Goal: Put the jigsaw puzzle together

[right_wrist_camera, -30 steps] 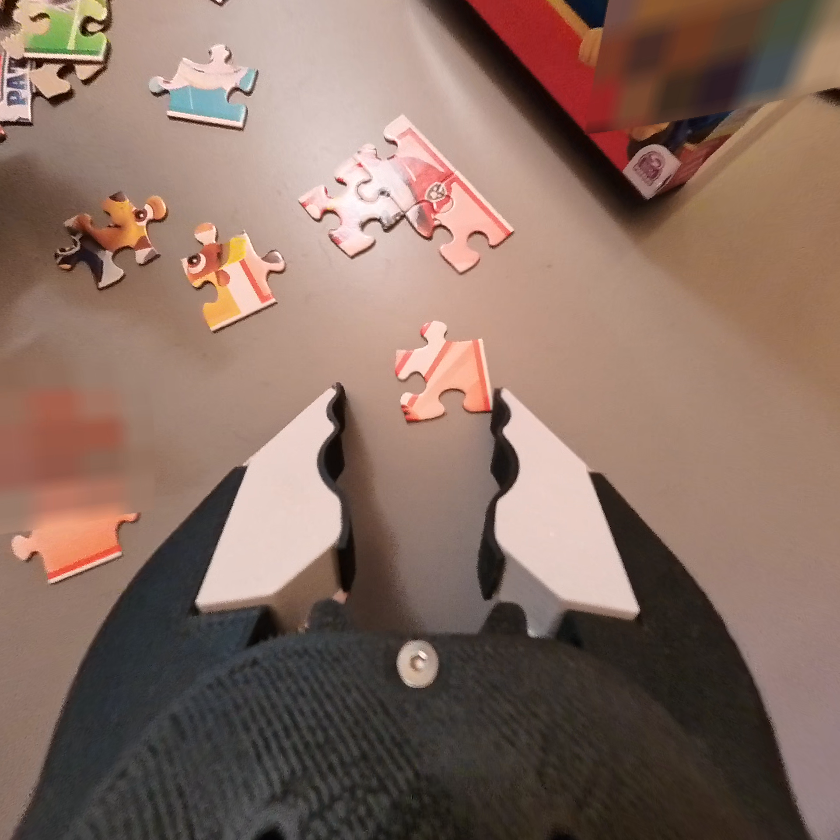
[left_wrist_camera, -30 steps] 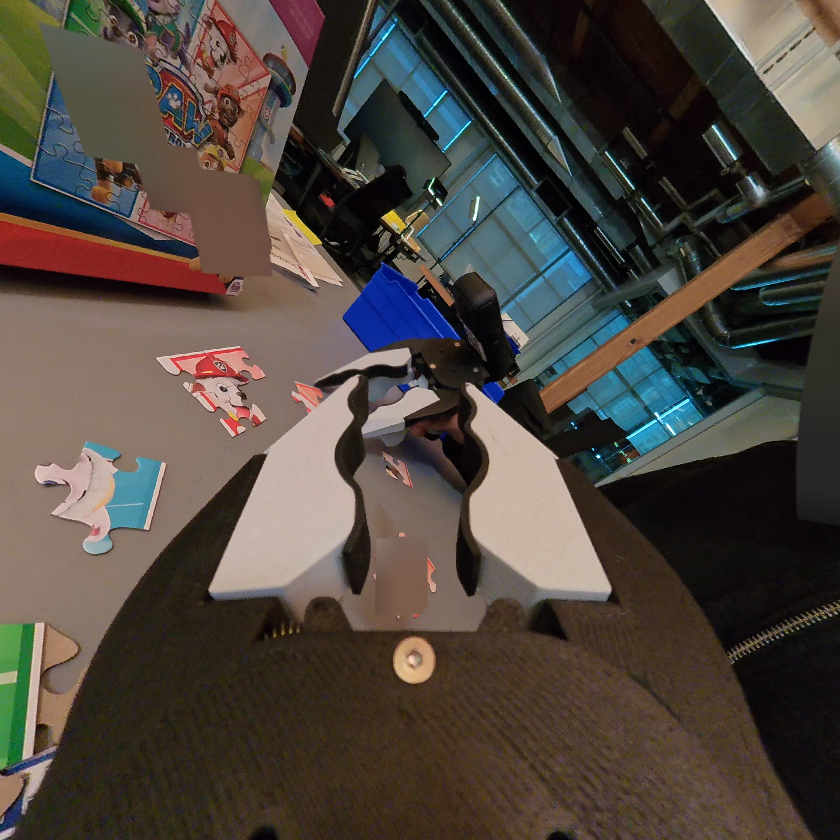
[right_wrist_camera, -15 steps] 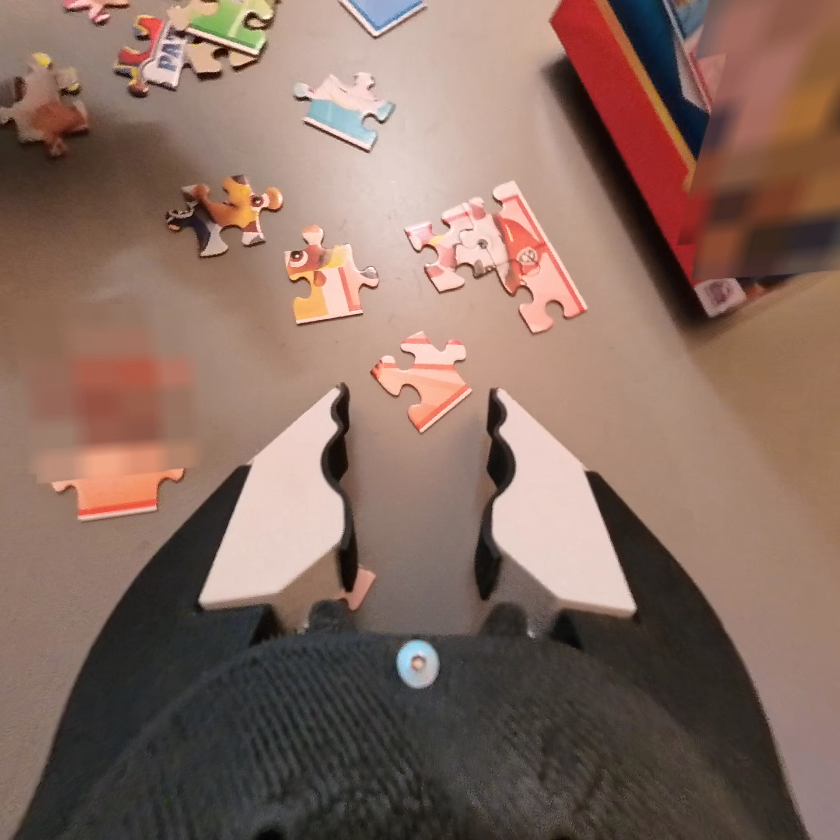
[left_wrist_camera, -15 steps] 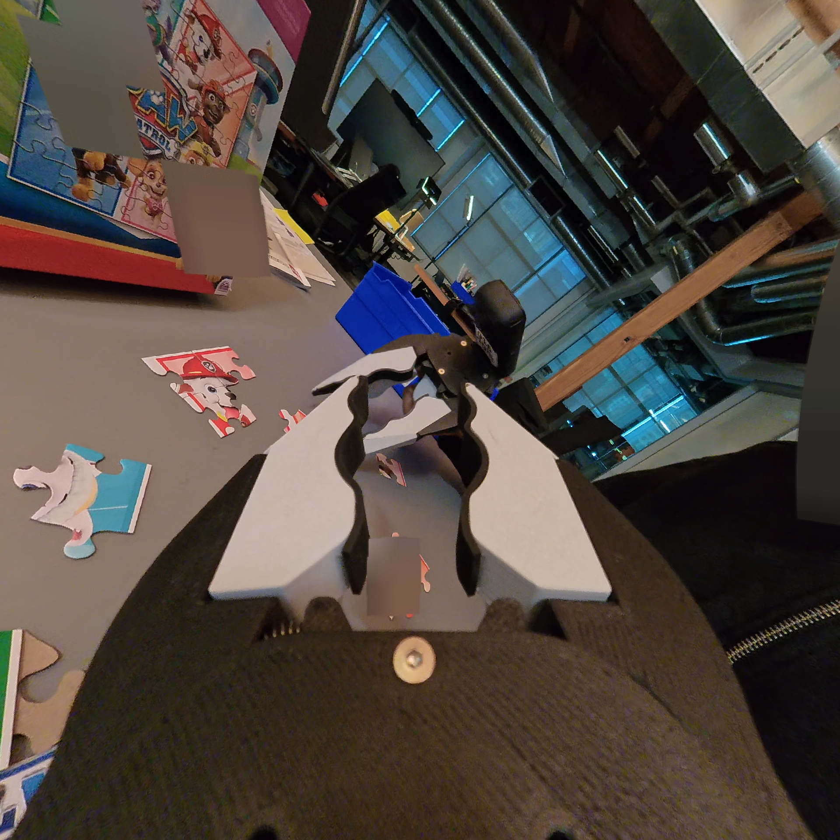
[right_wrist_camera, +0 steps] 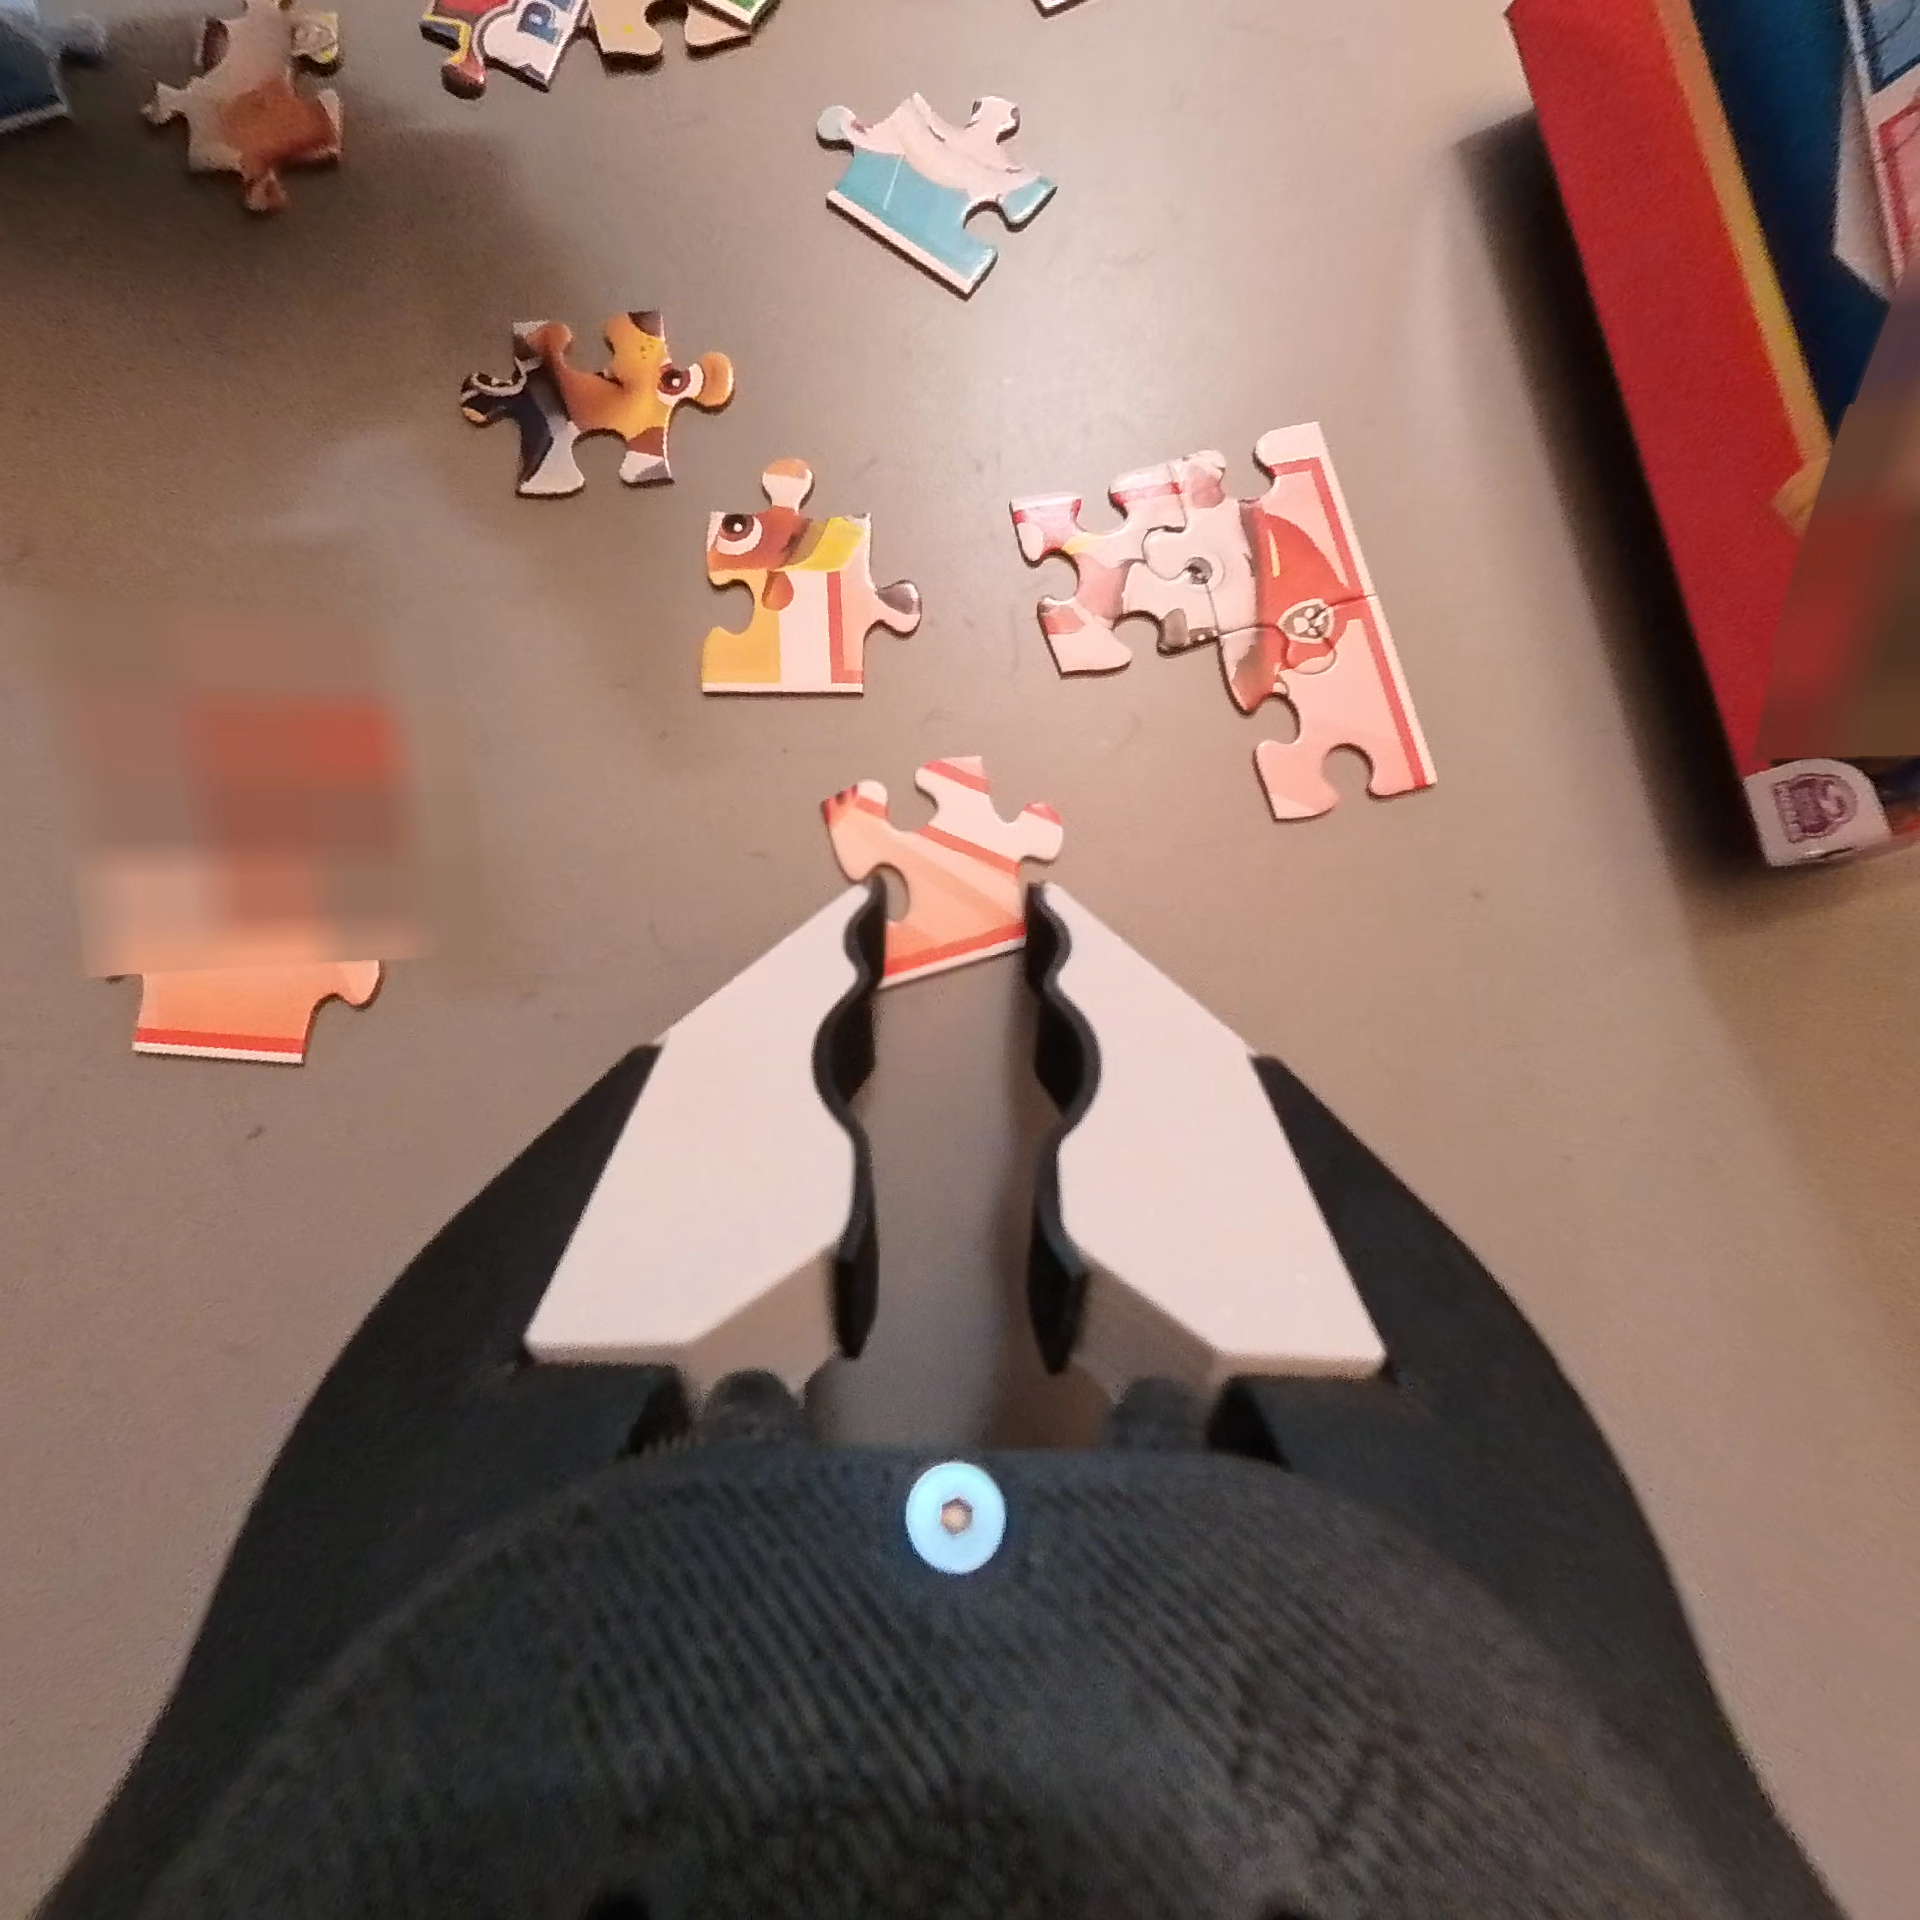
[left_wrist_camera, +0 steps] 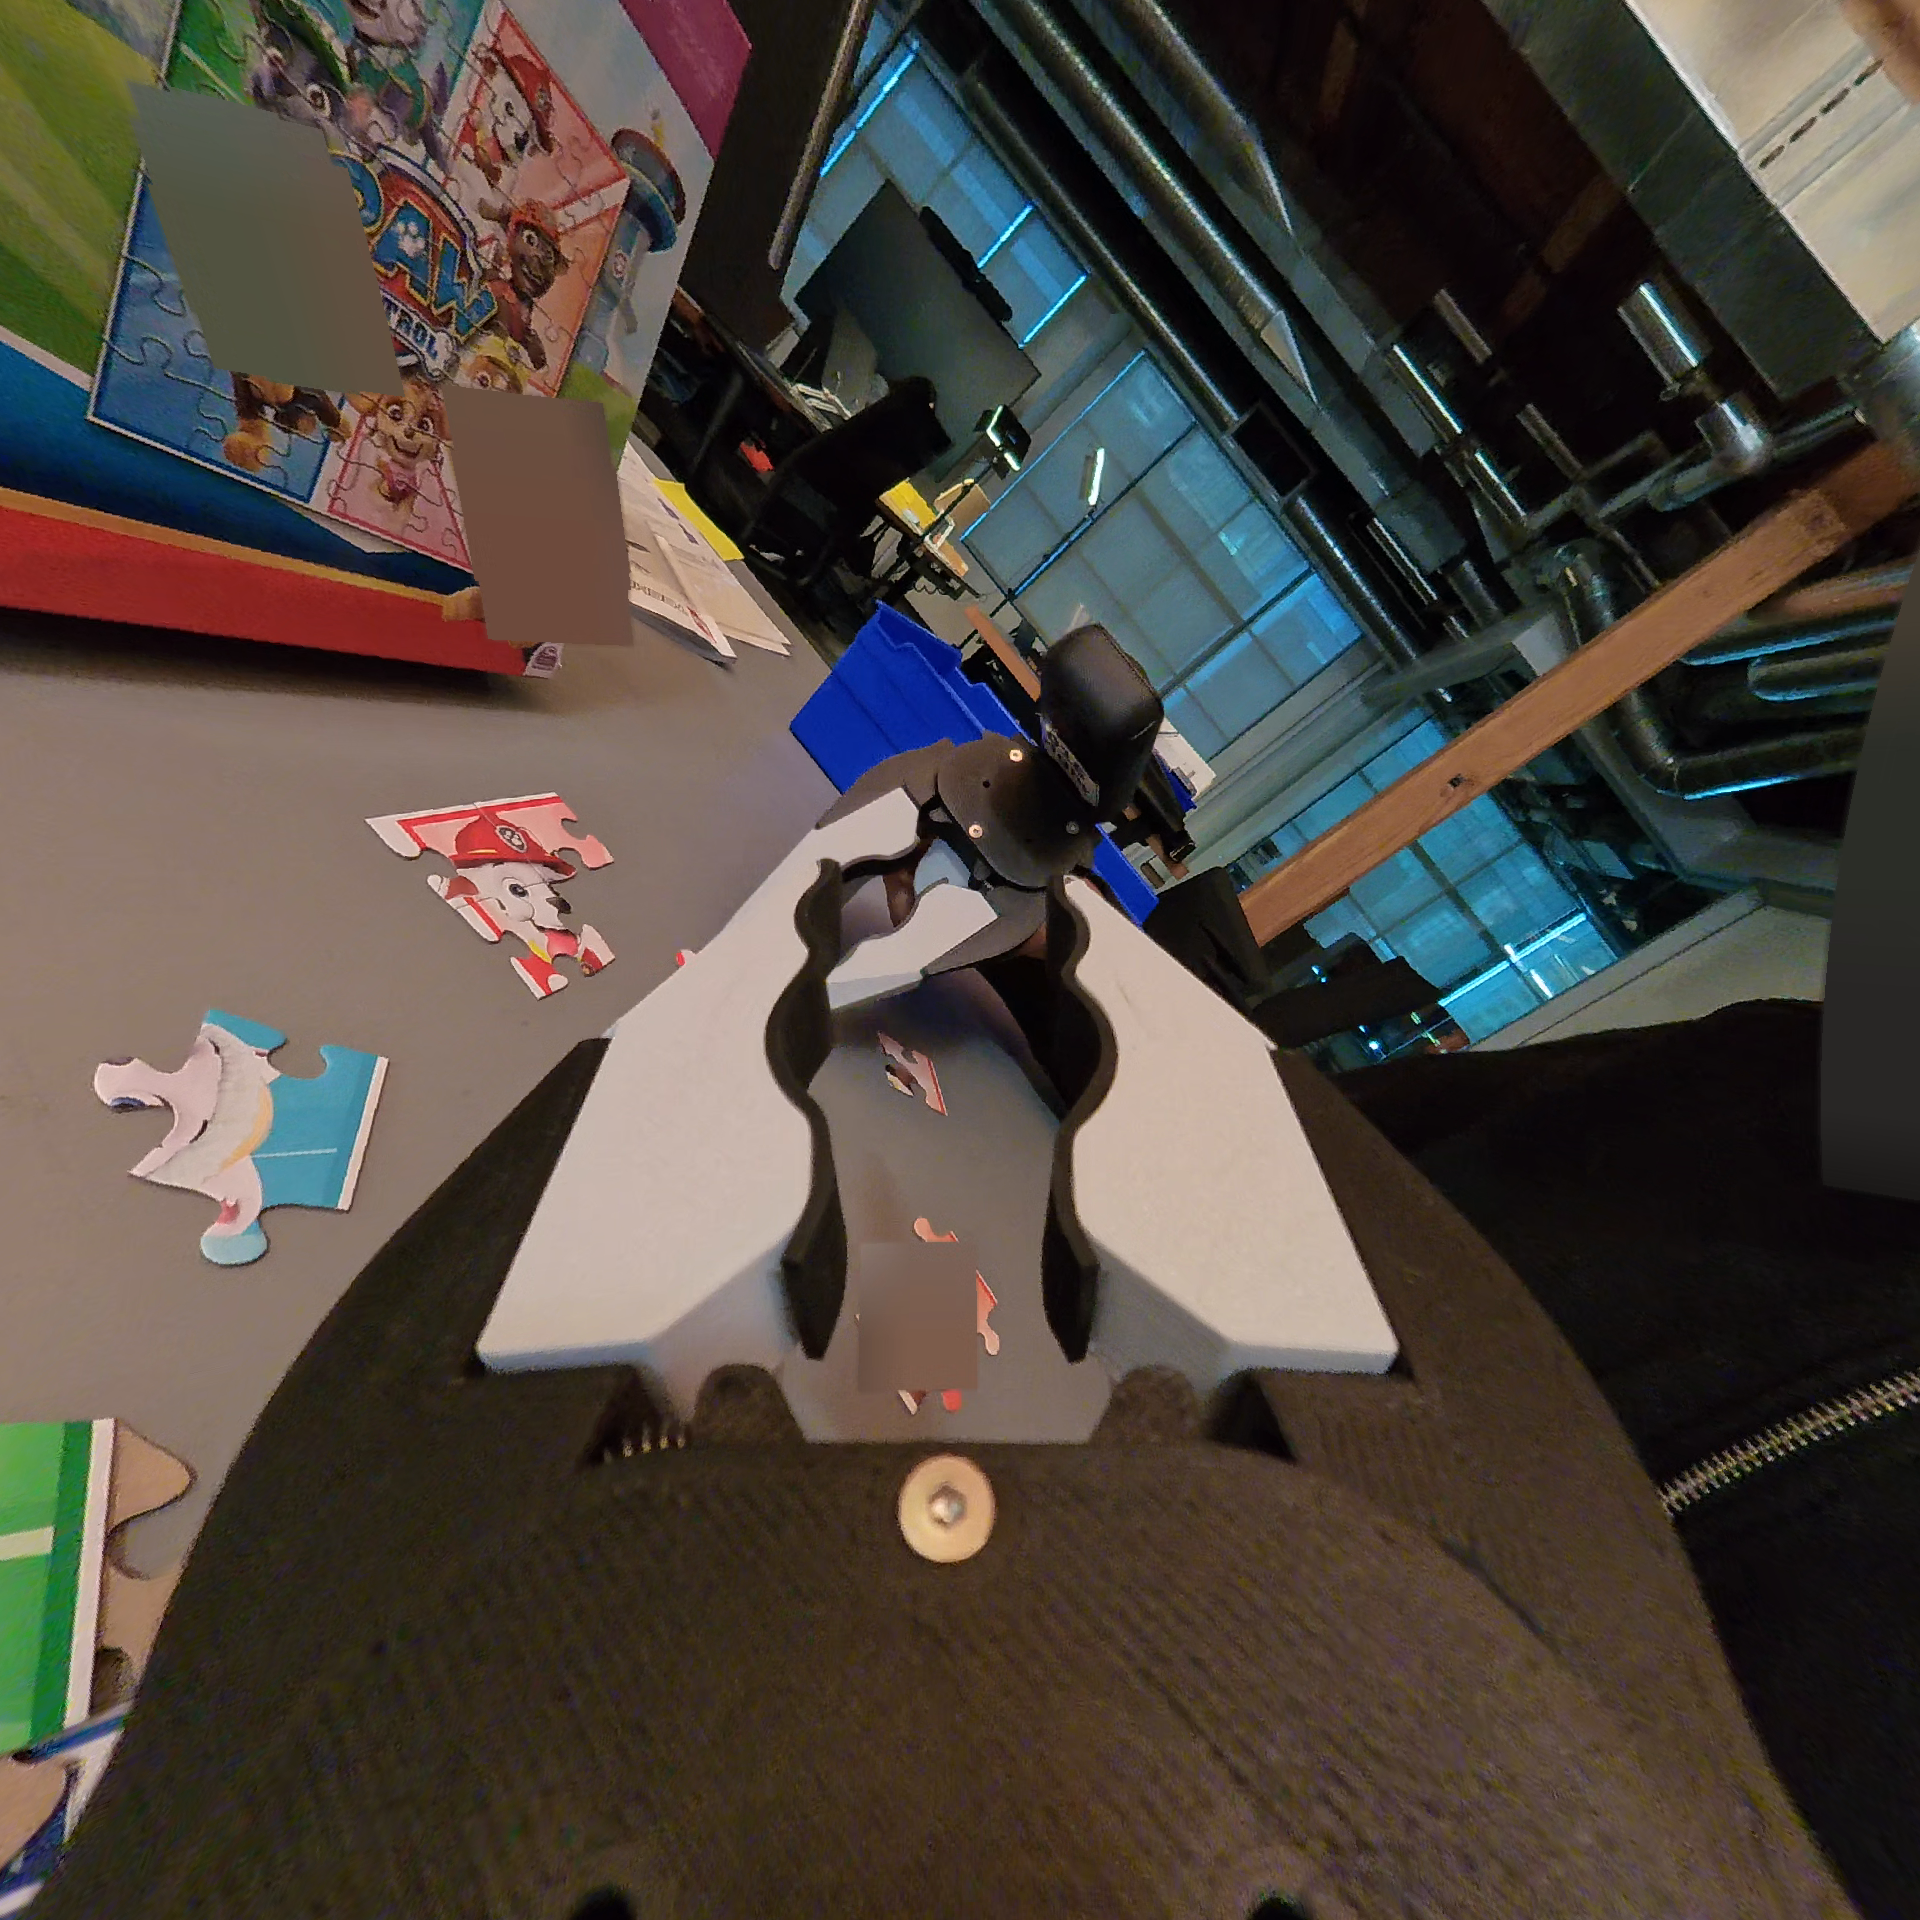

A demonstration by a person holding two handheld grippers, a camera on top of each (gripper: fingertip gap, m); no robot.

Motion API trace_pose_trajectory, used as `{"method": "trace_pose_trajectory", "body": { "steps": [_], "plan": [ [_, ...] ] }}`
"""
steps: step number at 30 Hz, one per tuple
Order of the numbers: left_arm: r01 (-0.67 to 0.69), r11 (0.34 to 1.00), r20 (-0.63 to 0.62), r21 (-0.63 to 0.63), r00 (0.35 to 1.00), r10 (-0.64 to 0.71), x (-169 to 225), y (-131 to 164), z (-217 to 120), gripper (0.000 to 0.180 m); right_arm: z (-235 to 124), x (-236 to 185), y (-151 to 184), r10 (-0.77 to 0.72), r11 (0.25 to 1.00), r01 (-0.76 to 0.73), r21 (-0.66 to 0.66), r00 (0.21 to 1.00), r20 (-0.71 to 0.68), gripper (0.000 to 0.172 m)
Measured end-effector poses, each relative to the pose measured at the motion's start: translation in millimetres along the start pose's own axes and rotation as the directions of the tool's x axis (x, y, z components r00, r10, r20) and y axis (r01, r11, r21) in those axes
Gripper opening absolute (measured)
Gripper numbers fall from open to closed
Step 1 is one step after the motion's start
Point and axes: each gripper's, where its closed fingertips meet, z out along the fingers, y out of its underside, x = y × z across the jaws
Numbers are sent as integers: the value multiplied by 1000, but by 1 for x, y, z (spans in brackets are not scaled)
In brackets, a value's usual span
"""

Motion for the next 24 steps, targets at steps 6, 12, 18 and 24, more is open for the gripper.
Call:
{"method": "trace_pose_trajectory", "body": {
  "steps": [6, 12, 18, 24],
  "plan": [
    [9, 1000, 0, -19, 1000, -9, -4, 3, 6, 36, 1, 1, -1, 23, 1000, -22, 14, 1000, -18, 19],
    [18, 999, 6, -26, 1000, -18, -7, 4, 10, 36, 2, 10, -3, 40, 998, -38, 42, 998, -51, 19],
    [24, 999, 2, -41, 1000, -24, -8, 6, 16, 36, -1, 20, -3, 36, 998, -32, 50, 996, -81, 10],
    [33, 998, 0, -49, 999, -33, -11, 7, 20, 36, -11, 37, 6, 77, 996, -70, 59, 989, -124, 20]
  ]
}}
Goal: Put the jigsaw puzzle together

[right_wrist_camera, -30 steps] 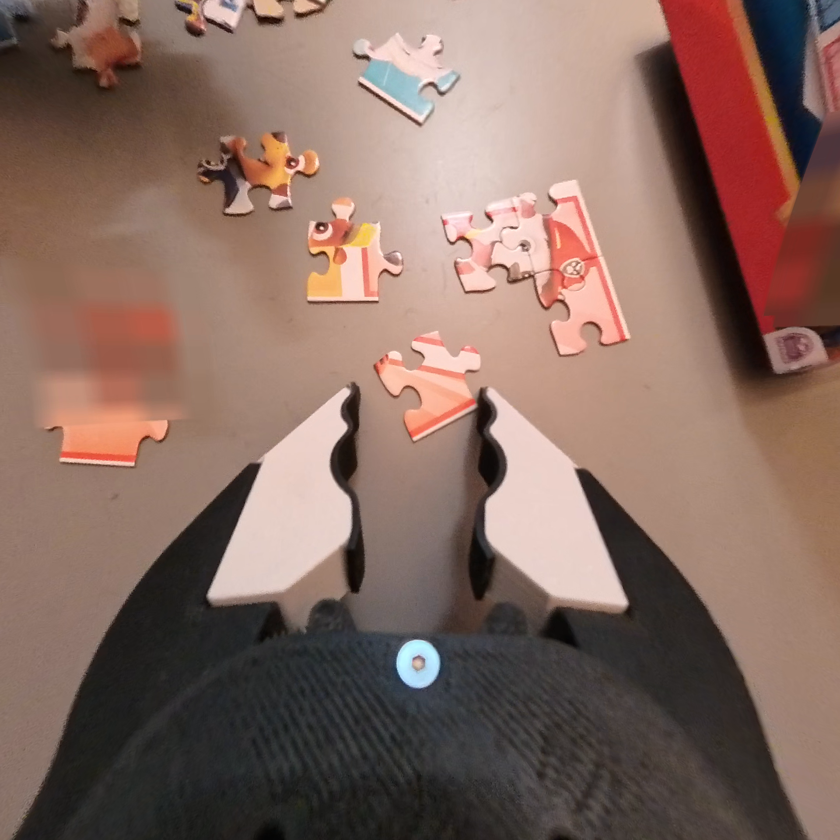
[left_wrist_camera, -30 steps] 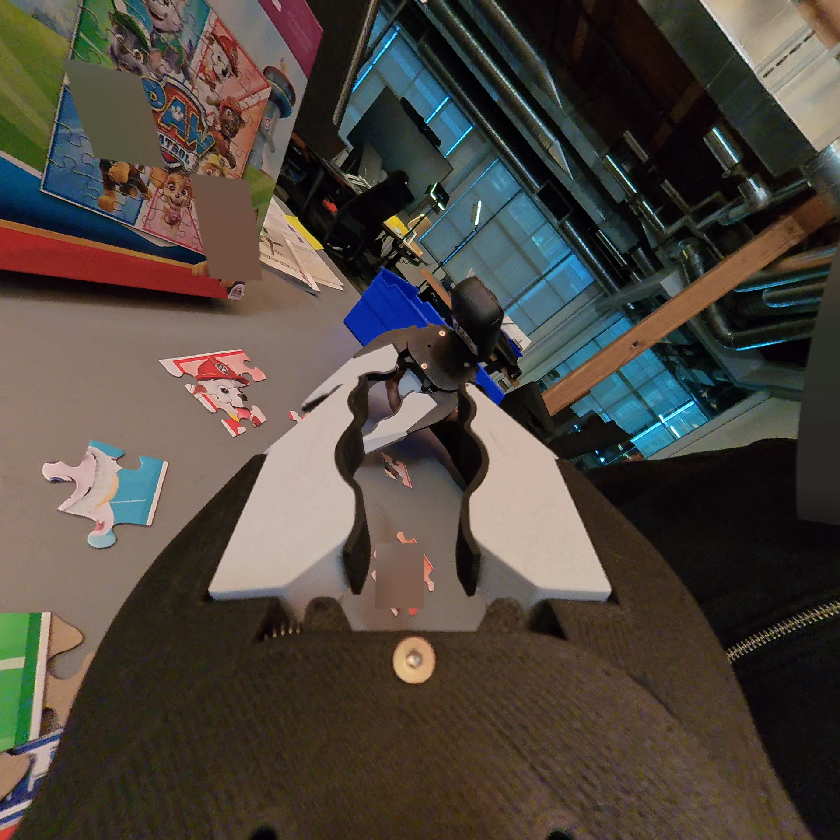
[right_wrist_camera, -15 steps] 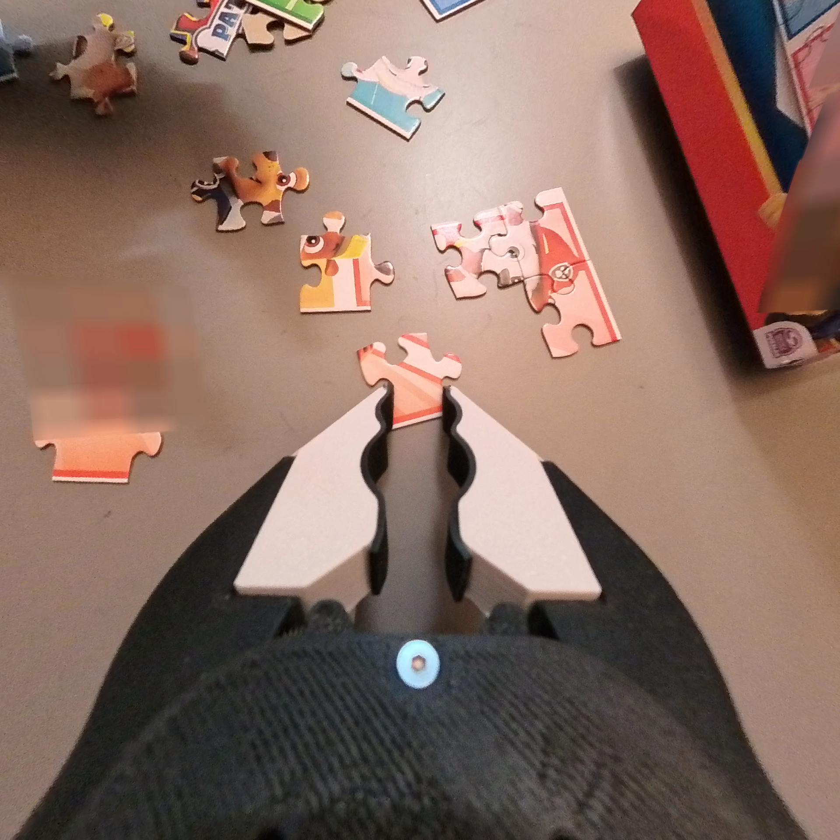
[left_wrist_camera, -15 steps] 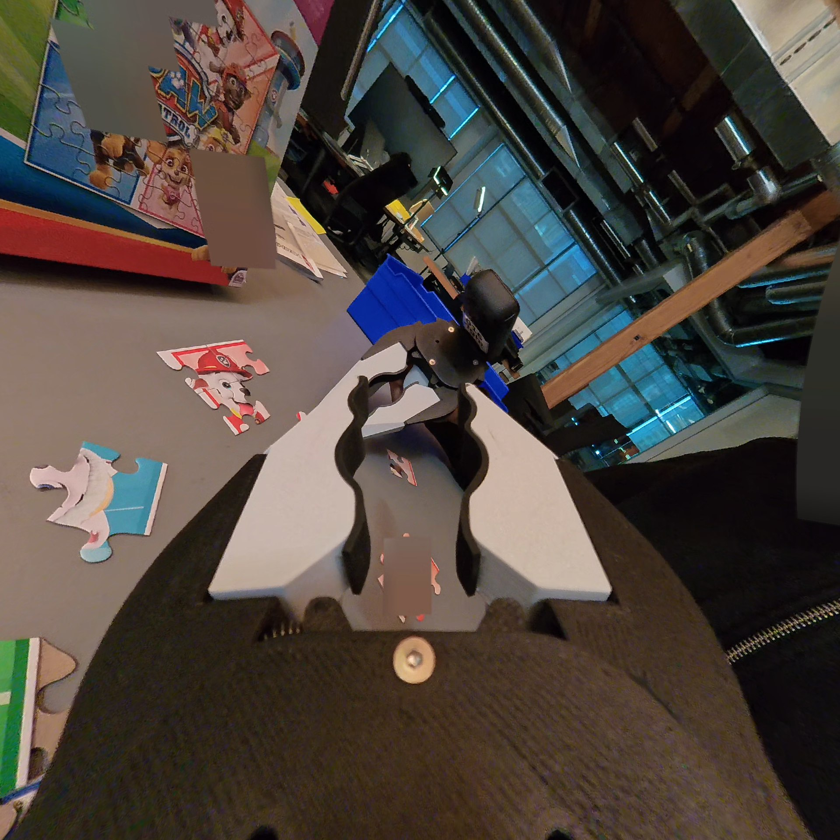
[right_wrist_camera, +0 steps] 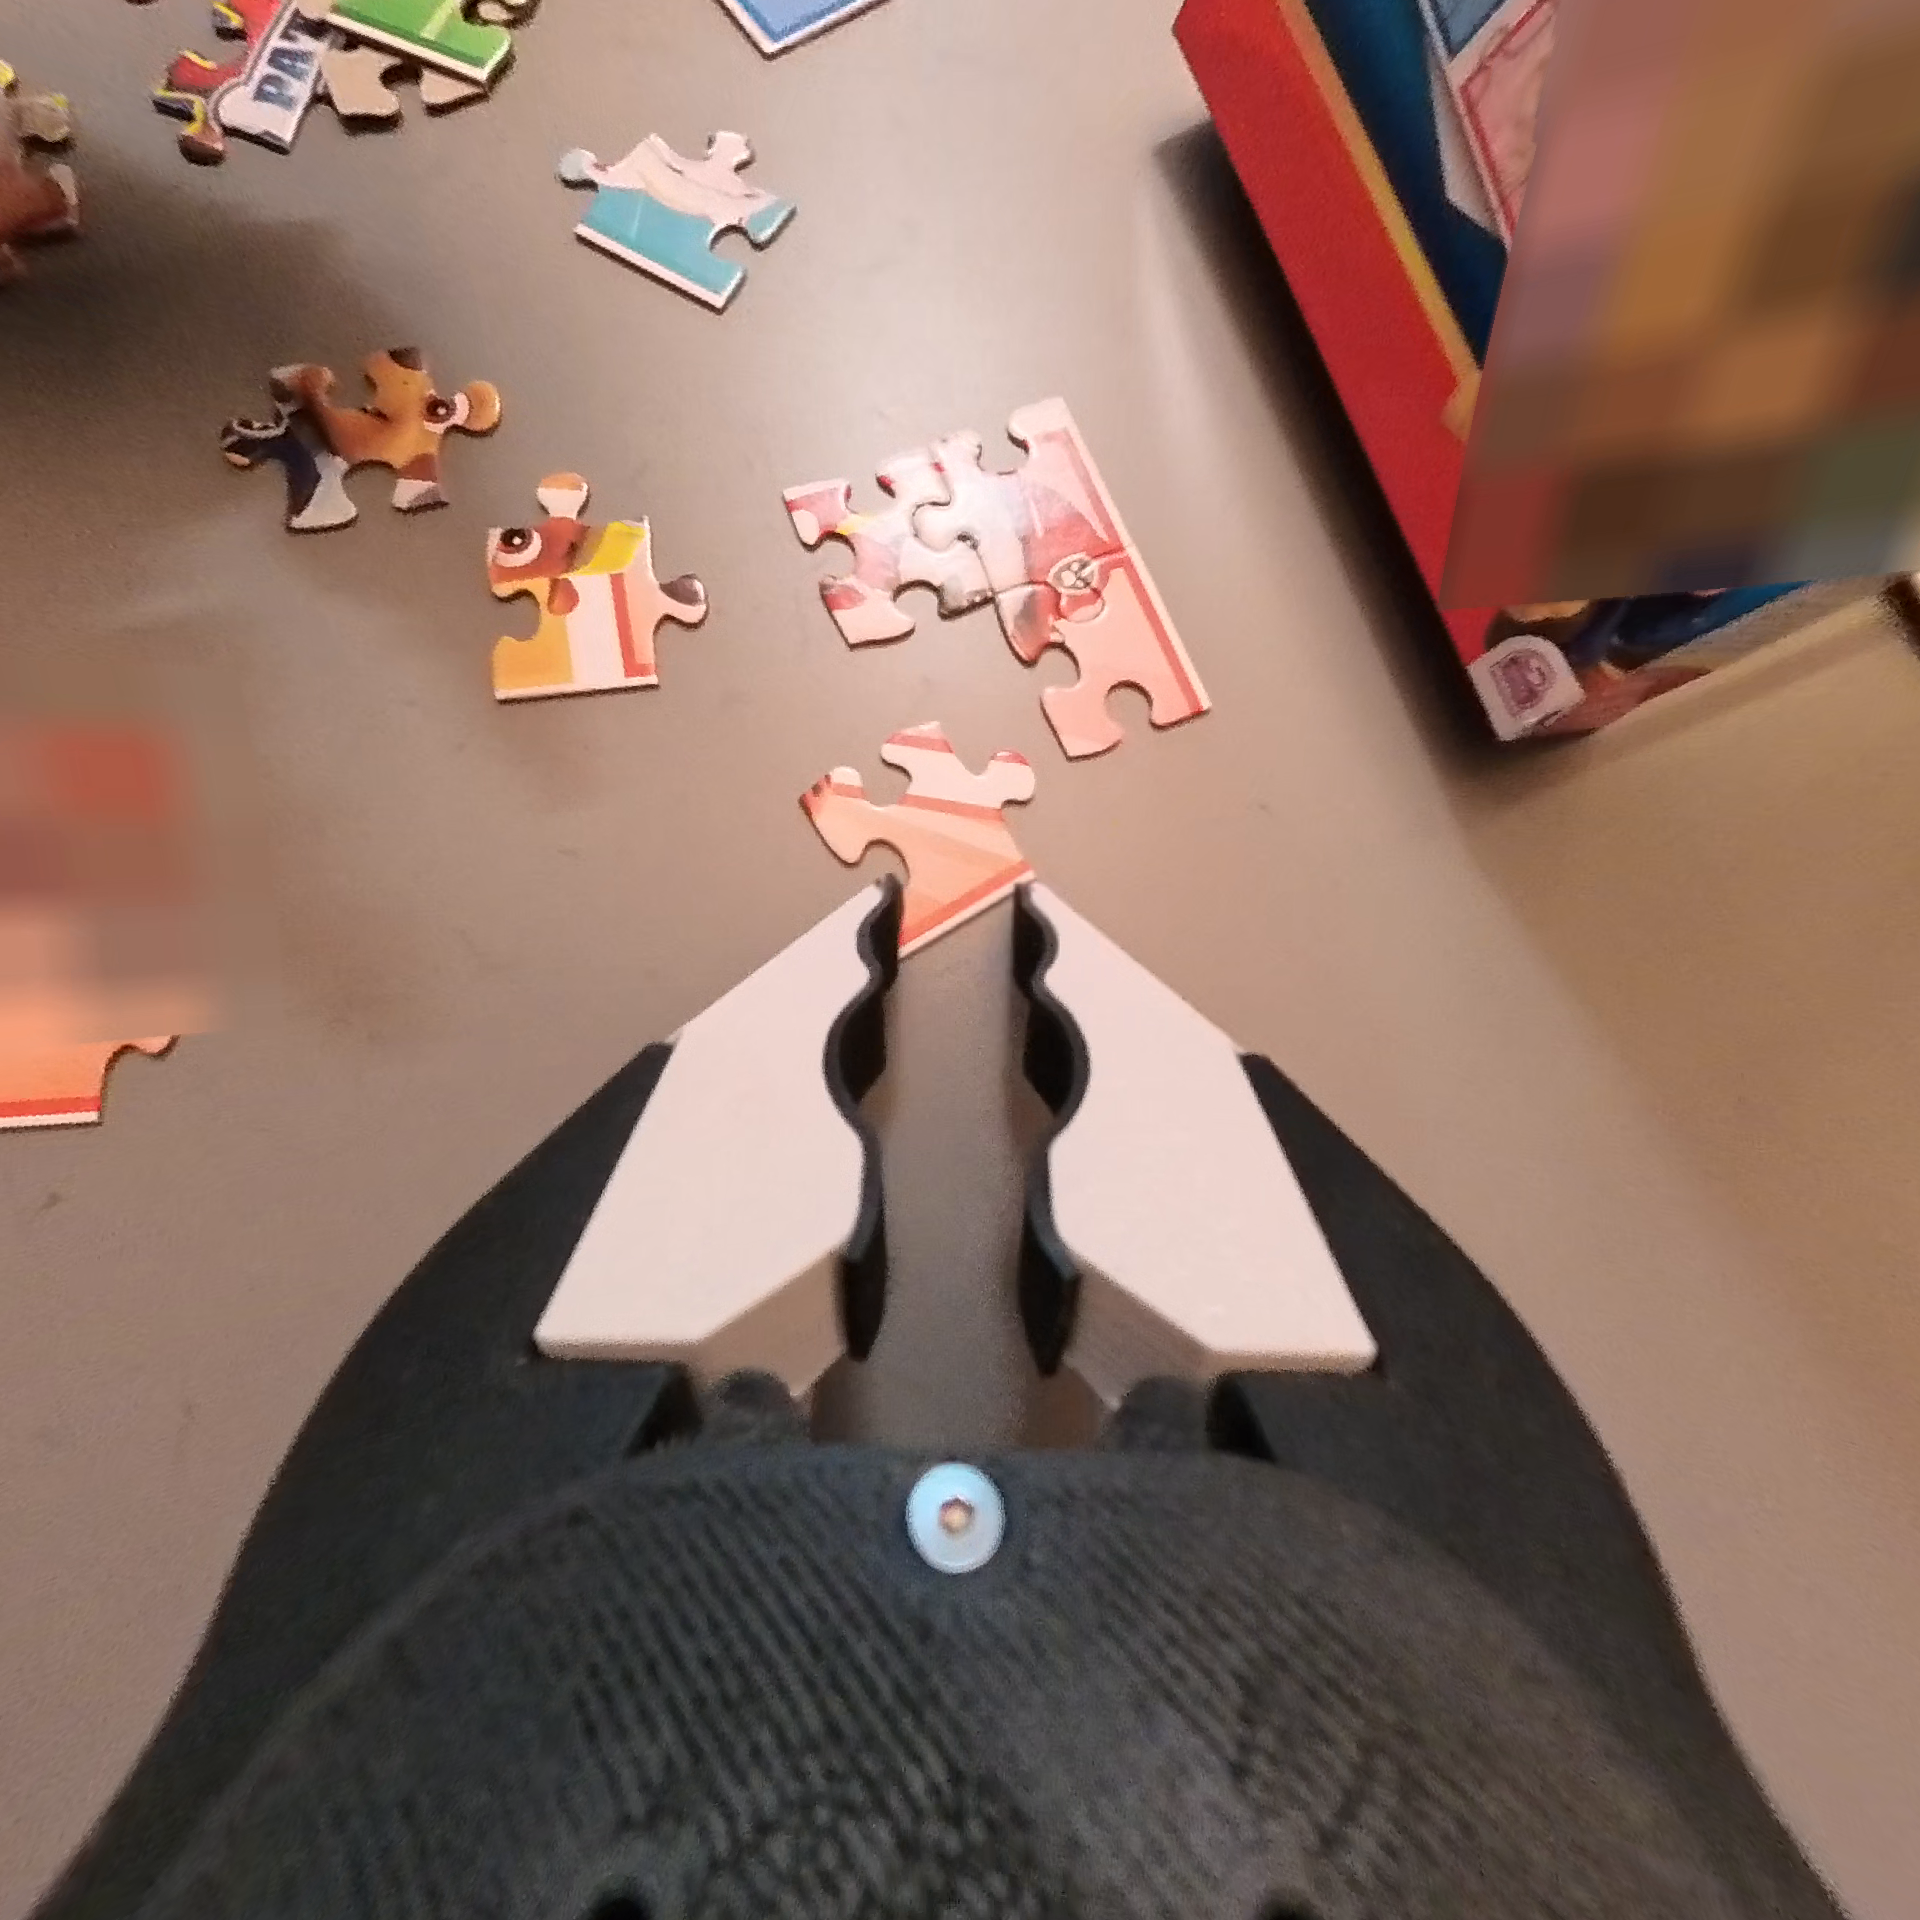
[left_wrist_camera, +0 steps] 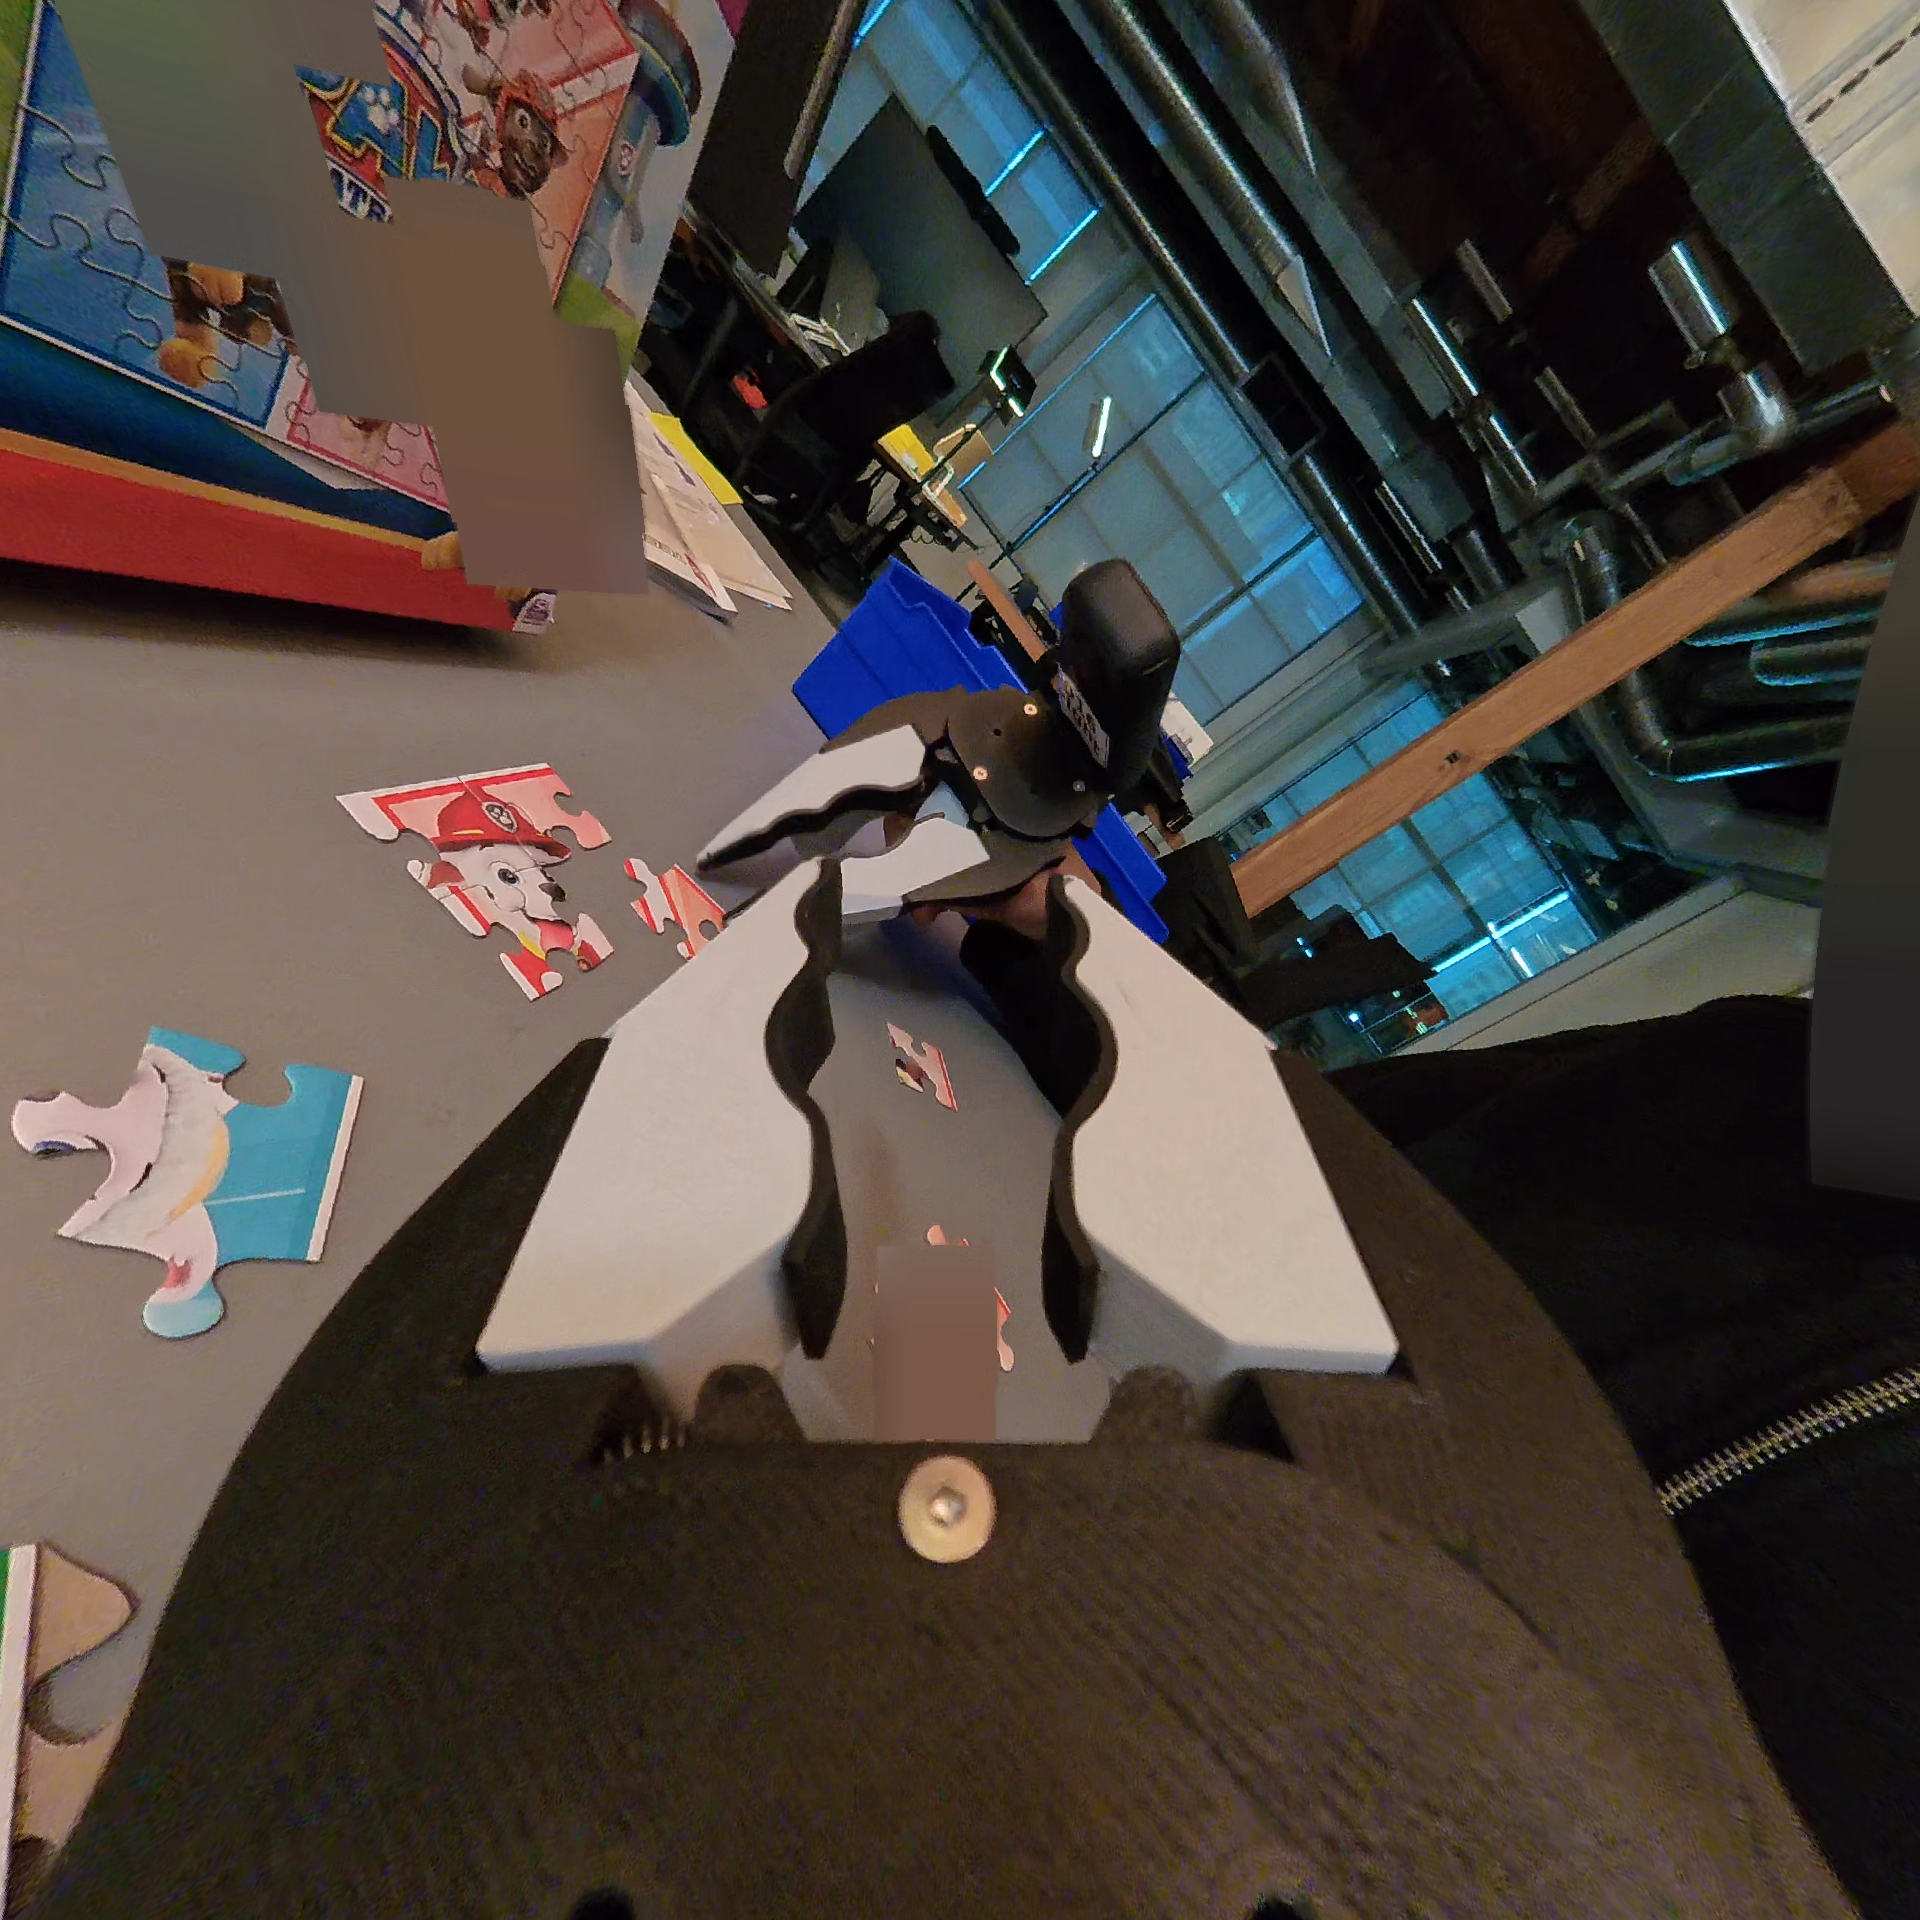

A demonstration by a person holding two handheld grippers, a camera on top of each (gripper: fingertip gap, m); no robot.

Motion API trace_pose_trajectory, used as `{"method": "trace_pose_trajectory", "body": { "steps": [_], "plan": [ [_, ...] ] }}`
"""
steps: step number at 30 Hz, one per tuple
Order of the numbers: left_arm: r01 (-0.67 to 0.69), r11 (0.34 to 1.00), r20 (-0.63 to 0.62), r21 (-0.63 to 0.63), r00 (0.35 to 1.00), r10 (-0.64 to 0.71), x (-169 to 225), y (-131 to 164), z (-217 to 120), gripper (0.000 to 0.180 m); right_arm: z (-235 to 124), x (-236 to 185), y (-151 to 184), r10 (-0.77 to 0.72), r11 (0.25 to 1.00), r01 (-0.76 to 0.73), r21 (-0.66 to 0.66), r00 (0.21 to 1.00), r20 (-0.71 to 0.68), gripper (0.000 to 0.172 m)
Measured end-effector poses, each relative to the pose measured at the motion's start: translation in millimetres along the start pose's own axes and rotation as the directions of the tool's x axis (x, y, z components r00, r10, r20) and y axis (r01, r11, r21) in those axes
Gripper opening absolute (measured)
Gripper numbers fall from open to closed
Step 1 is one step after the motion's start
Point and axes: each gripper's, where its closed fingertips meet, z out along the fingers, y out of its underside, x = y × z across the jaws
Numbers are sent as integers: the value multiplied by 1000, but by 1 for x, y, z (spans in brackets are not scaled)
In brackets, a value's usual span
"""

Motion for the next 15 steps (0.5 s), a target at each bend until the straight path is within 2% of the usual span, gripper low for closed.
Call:
{"method": "trace_pose_trajectory", "body": {
  "steps": [4, 7, 15],
  "plan": [
    [3, 1000, -5, -8, 1000, -3, -1, 1, 3, 36, 1, -2, -11, -13, 999, 12, 46, 1000, 21, 36],
    [2, 1000, -6, -18, 1000, -2, -1, 3, 6, 36, 8, -2, -8, -27, 1000, 26, 15, 999, 27, 46],
    [5, 1000, -9, -26, 1000, -5, -1, 4, 9, 36, 10, -5, -5, 1, 1000, -2, 18, 999, 50, 43]
  ]
}}
